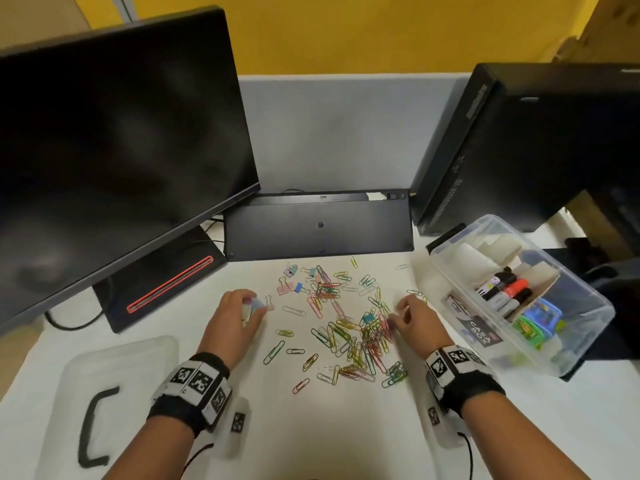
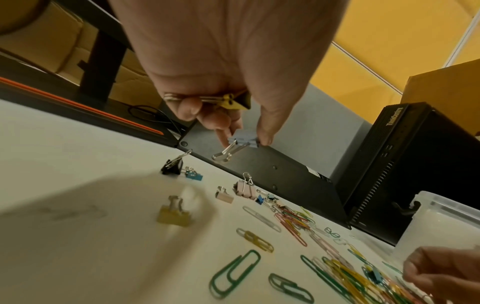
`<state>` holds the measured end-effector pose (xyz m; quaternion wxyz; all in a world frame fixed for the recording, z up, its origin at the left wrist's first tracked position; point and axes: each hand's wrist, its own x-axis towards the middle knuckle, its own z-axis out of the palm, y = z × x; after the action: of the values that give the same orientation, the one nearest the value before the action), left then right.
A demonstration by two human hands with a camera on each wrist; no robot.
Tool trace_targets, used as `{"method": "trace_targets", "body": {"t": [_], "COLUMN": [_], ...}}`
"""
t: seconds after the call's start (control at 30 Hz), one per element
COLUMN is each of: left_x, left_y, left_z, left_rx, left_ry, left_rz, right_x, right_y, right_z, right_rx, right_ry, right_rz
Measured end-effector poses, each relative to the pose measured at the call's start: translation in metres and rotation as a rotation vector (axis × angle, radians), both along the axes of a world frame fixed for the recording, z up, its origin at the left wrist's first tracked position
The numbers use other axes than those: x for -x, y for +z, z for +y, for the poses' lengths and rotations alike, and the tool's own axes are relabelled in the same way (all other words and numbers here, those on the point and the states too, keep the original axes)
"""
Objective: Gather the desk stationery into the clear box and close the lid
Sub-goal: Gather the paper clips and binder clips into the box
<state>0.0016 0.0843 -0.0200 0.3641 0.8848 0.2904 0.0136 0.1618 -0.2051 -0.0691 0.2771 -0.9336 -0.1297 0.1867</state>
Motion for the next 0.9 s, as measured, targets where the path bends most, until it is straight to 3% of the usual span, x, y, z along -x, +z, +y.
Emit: {"method": "trace_targets", "body": {"t": [0.13, 0.33, 0.5, 0.63, 0.7, 0.8, 0.9], "left_x": [0.013, 0.016, 0.008, 0.000, -0.004, -0.004, 0.000], "left_y": [-0.001, 0.002, -0.003, -0.007, -0.006, -0.005, -0.005], "left_z": [-0.004, -0.017, -0.032, -0.046, -0.053, -0.060, -0.065], "left_rx": [-0.001, -0.022, -0.024, -0.048, -0.051, -0.051, -0.043], "left_ry": [0.033, 0.025, 0.015, -0.012, -0.022, -0.024, -0.021], "left_rz": [0.000, -0.013, -0.036, -0.053, -0.038, -0.010, 0.002], "right_x": [0.000, 0.011, 0.015, -0.030, -0.064, -0.113, -0.139], "right_y": [-0.010, 0.013, 0.080, 0.139, 0.147, 0.139, 0.131], "right_z": [0.005, -0.005, -0.019, -0.043, -0.055, -0.064, -0.062], "right_rx": [0.061, 0.090, -0.037, -0.138, -0.116, -0.016, 0.168], "right_ry": [0.032, 0.071, 0.122, -0.089, -0.223, -0.418, -0.420], "right_rz": [-0.015, -0.111, -0.291, -0.426, -0.387, -0.161, -0.023]}}
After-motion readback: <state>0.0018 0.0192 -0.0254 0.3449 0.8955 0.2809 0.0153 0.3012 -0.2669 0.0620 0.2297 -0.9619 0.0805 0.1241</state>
